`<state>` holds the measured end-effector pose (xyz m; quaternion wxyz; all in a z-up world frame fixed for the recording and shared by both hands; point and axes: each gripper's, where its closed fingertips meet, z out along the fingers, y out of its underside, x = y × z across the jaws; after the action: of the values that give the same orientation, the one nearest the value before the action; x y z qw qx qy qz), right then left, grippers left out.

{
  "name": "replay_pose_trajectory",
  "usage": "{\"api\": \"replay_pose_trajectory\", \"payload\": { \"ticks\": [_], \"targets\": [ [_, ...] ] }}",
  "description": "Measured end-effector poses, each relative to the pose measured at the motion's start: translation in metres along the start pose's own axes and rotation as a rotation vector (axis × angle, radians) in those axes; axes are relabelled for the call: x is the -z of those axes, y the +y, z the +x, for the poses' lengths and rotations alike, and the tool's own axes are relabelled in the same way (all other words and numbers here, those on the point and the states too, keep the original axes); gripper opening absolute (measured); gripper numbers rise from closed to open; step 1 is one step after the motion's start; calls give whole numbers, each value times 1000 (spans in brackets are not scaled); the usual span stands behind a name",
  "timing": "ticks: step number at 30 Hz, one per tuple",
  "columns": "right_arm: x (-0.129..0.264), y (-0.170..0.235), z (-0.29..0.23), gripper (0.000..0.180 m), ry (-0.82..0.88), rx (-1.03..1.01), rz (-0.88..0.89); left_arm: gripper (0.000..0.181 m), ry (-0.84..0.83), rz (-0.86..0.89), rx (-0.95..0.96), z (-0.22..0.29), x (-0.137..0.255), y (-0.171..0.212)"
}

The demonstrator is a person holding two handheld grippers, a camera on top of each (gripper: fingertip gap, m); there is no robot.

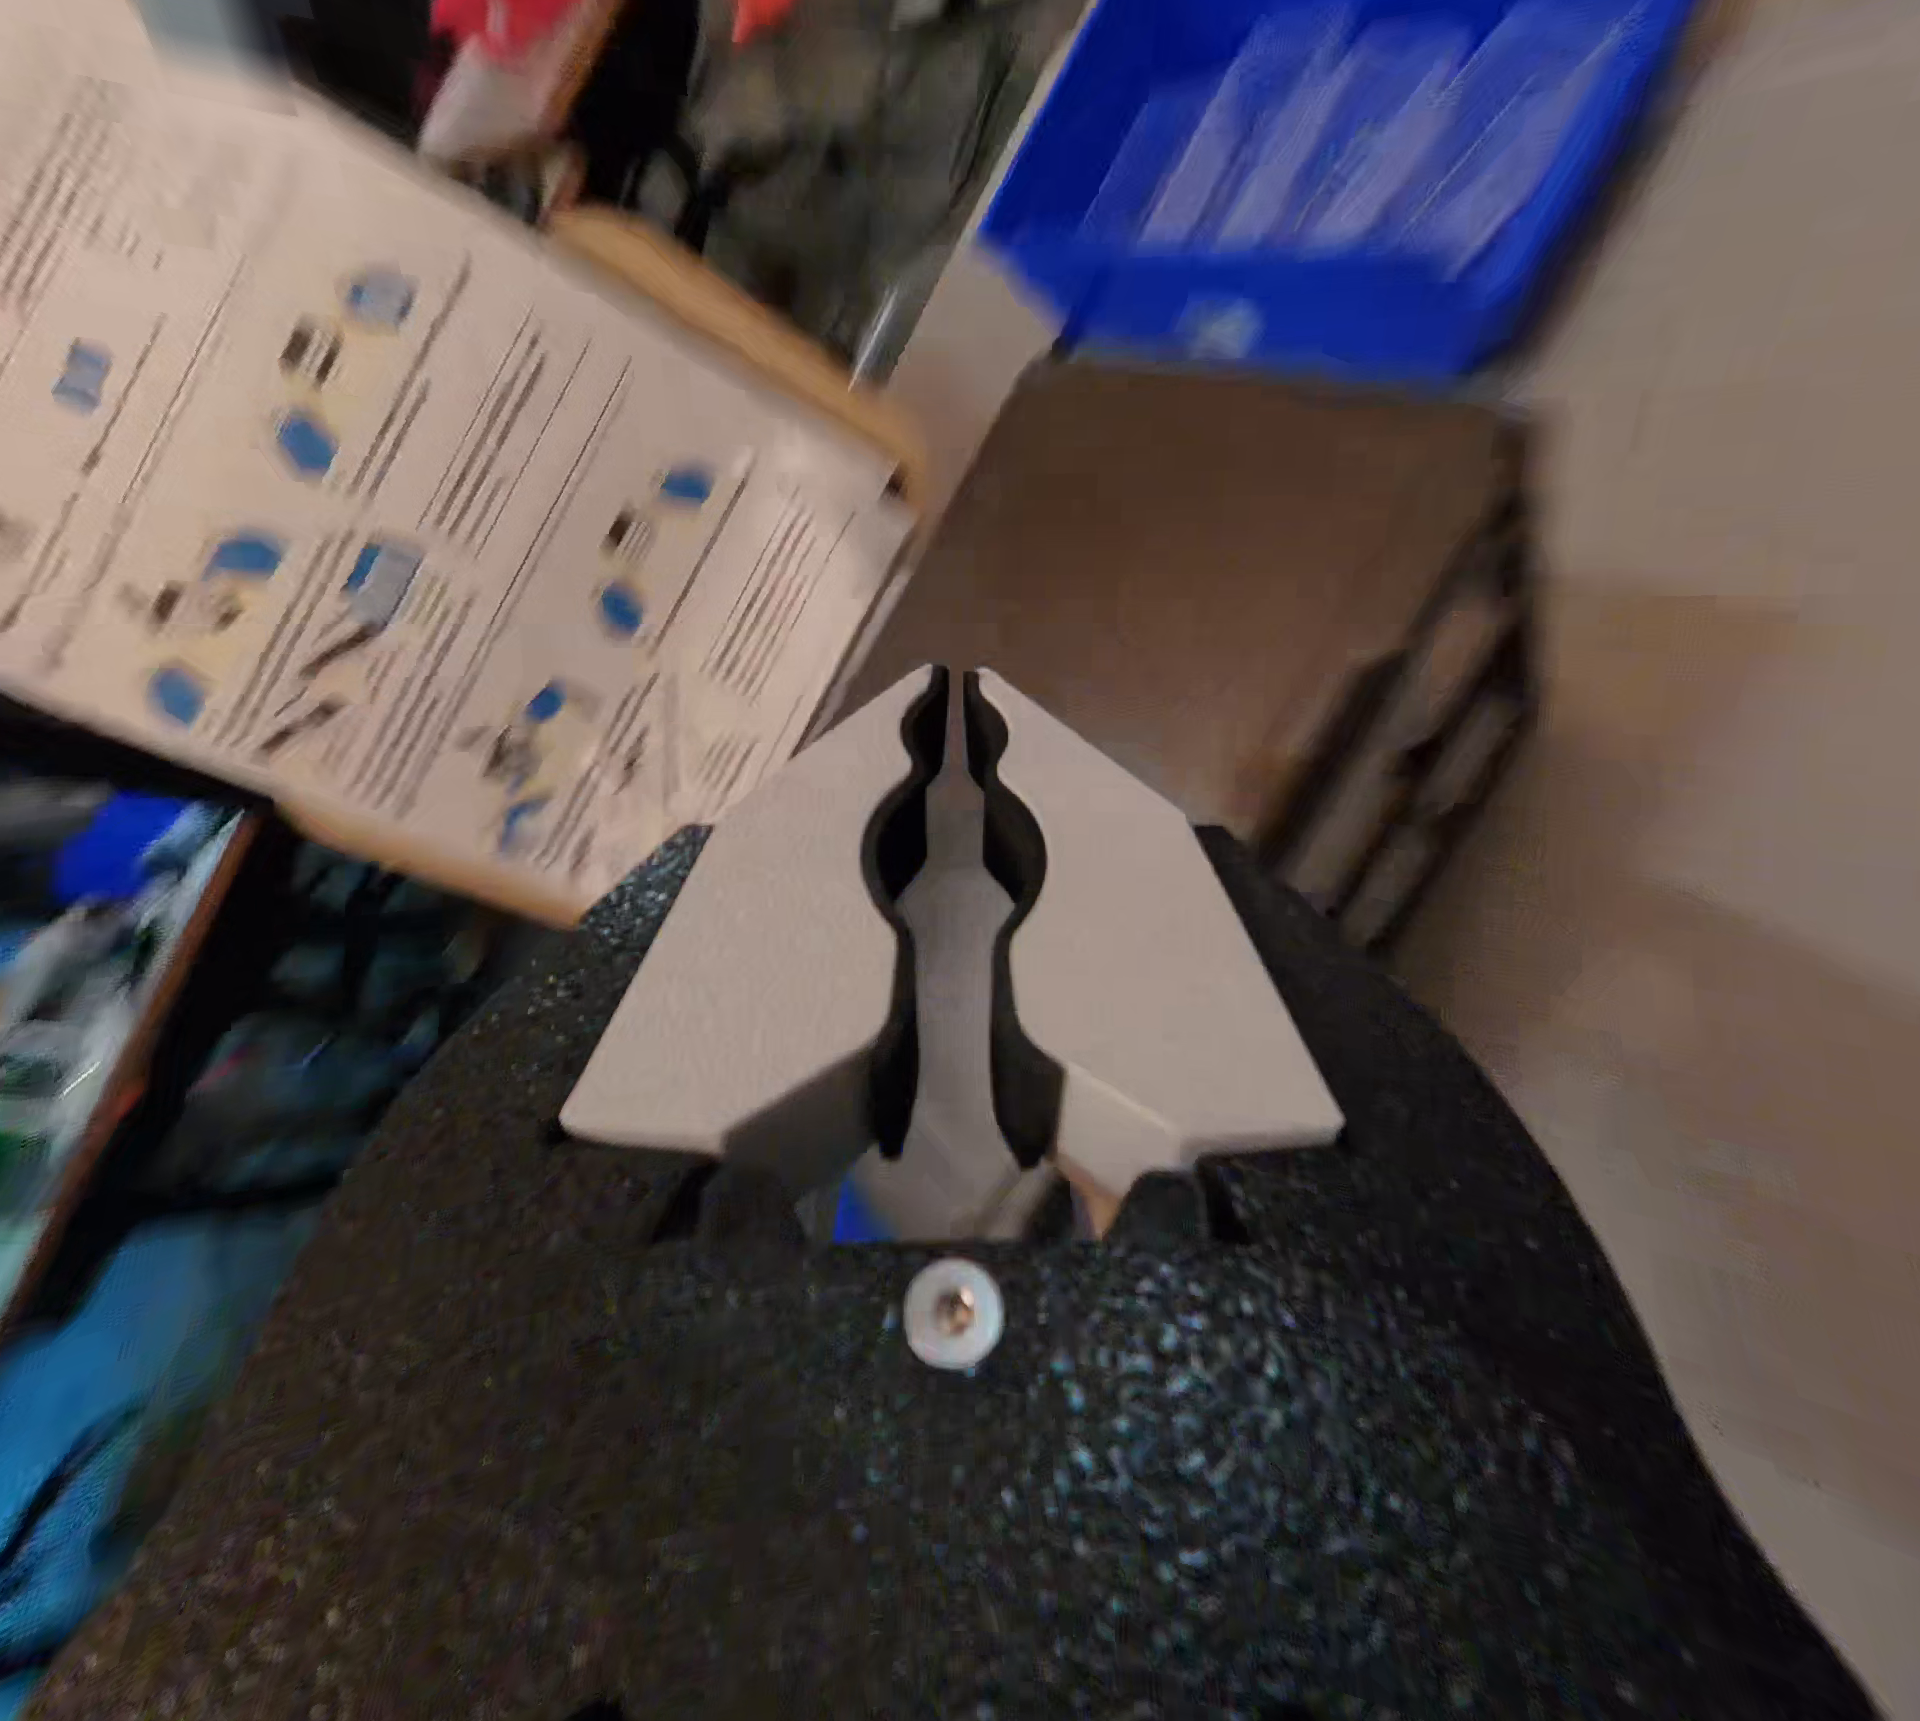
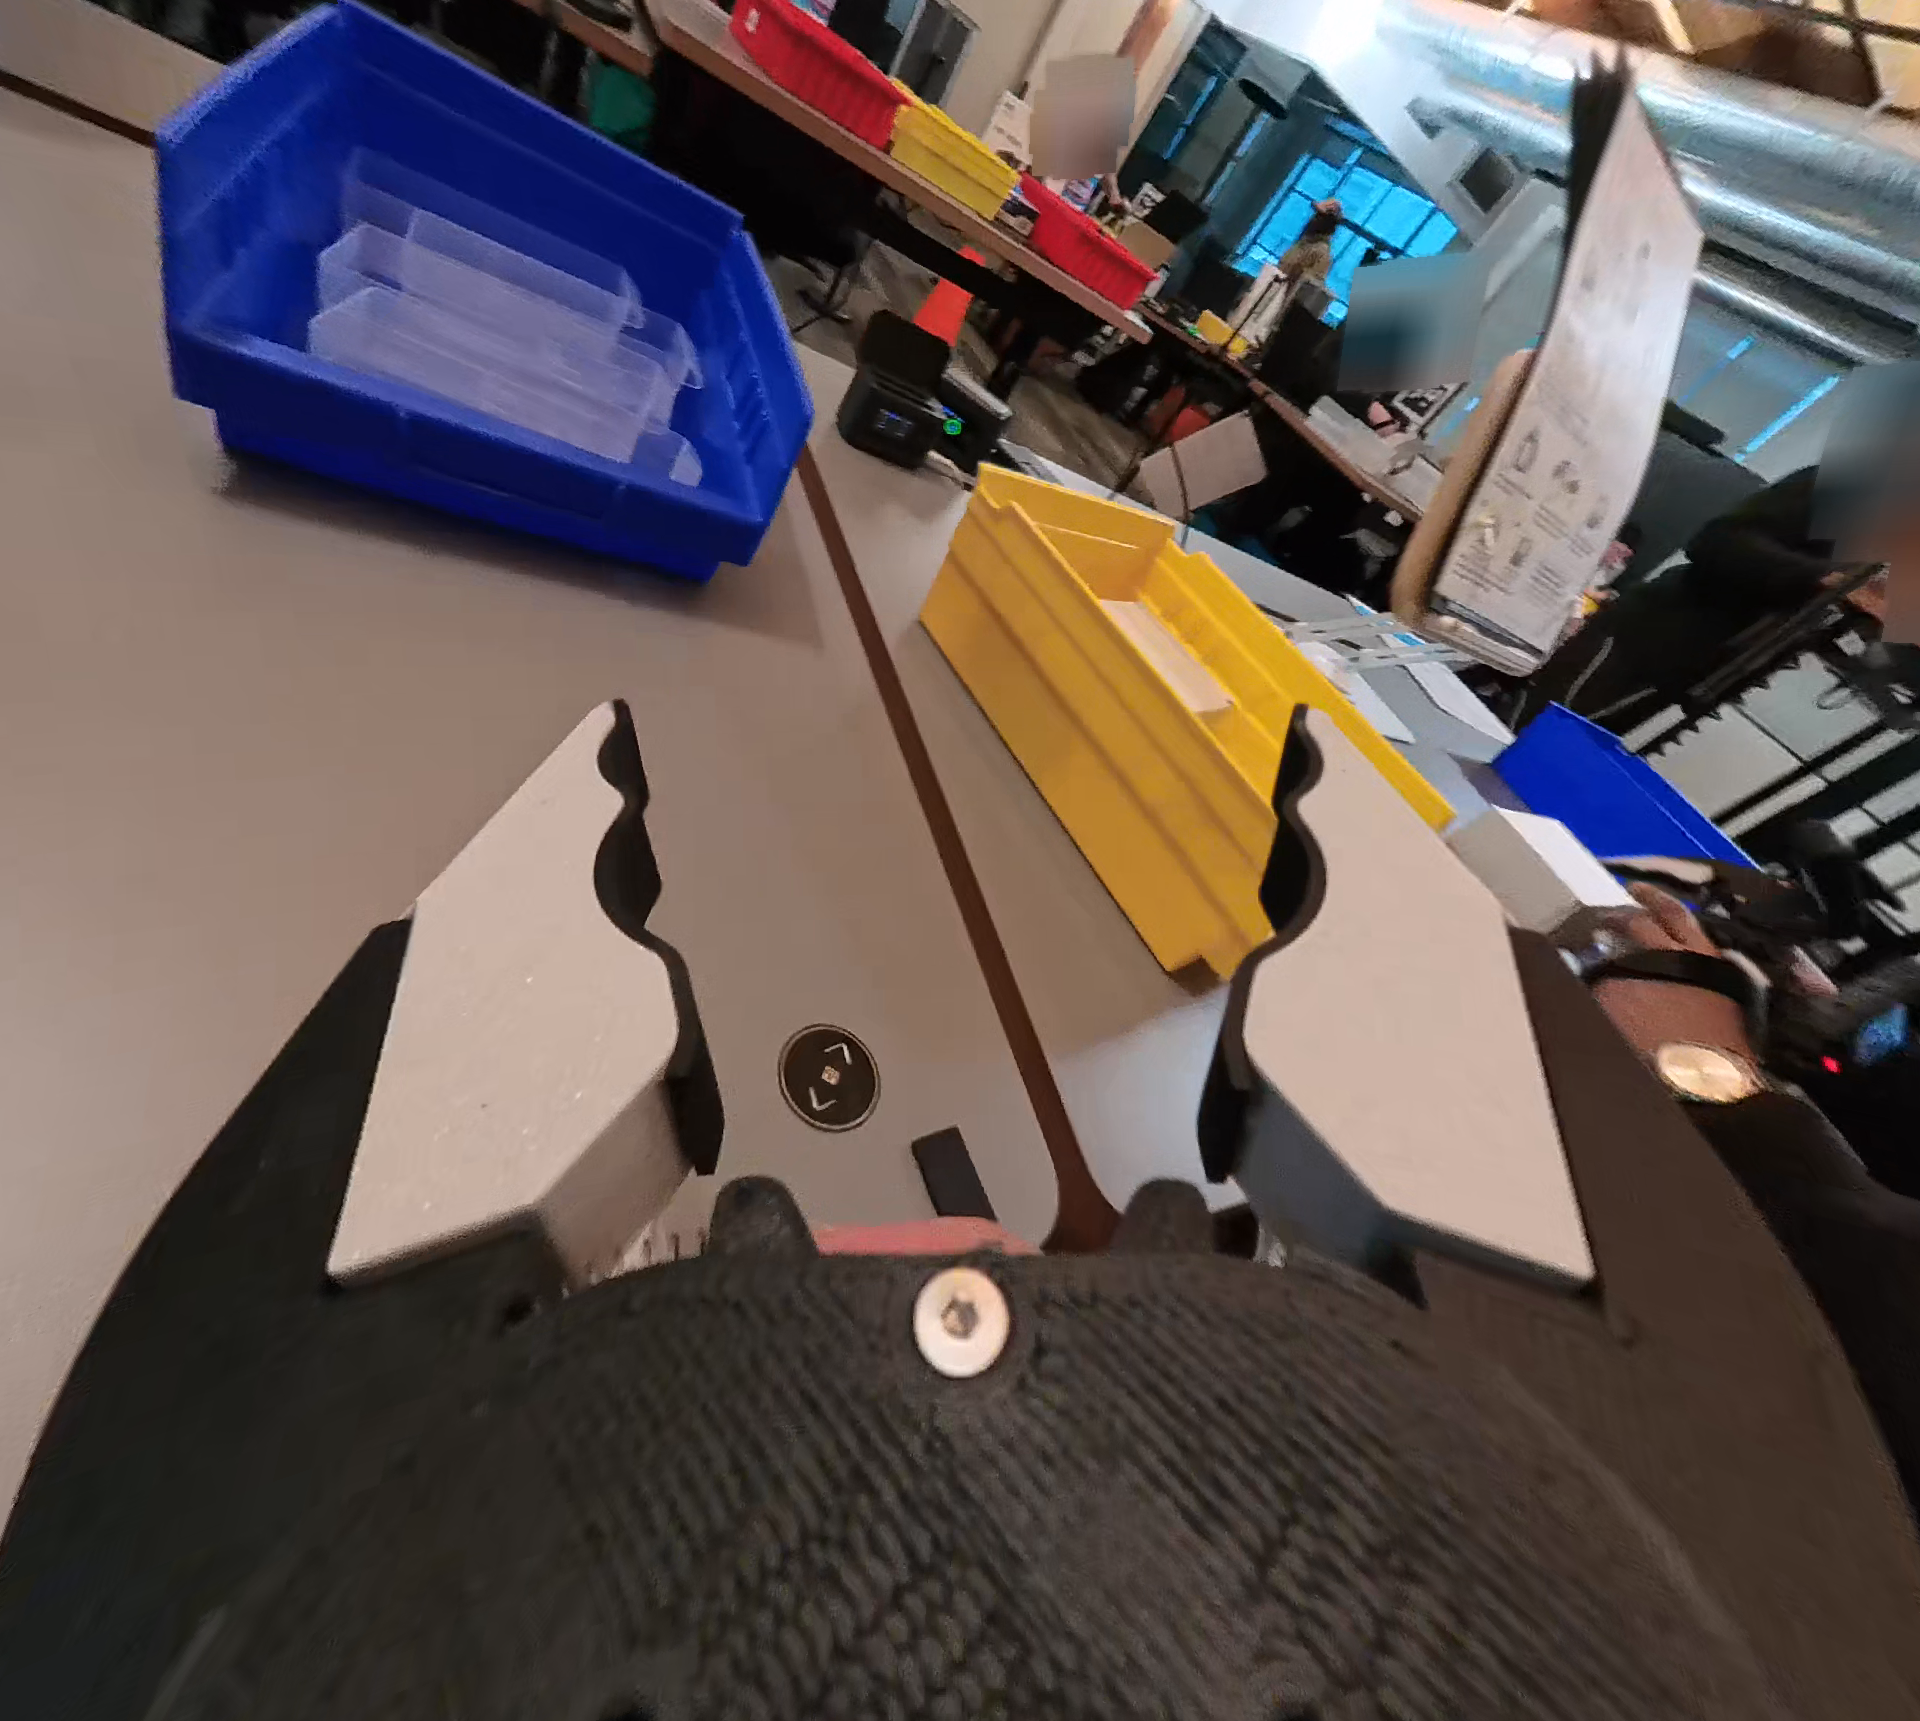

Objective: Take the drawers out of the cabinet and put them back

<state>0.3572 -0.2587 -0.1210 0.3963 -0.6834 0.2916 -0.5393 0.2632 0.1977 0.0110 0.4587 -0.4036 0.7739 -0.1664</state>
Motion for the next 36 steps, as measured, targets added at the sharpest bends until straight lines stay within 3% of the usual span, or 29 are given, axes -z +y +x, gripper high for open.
{"api": "replay_pose_trajectory", "payload": {
  "ticks": [2,5,9,14,21,27,36],
  "targets": [
    [9,-6,9,123,48,-48,29,2,57,177,38,42,15,-32],
    [10,-15,0,113,-11,-149,97,8,145,303,26,114,9,-54],
    [8,-8,-1,119,-22,-144,67,22,233,368,152,191,-33,-62],
    [6,-7,2,118,-37,-205,85,42,135,366,349,234,-96,-53],
    [3,4,15,117,-26,-218,67,51,-60,390,476,237,-159,-71],
    [3,4,21,116,-16,-232,79,63,-225,359,543,207,-215,-100],
    [0,9,25,113,-17,-252,79,65,-324,247,489,187,-273,-98]
  ]
}}
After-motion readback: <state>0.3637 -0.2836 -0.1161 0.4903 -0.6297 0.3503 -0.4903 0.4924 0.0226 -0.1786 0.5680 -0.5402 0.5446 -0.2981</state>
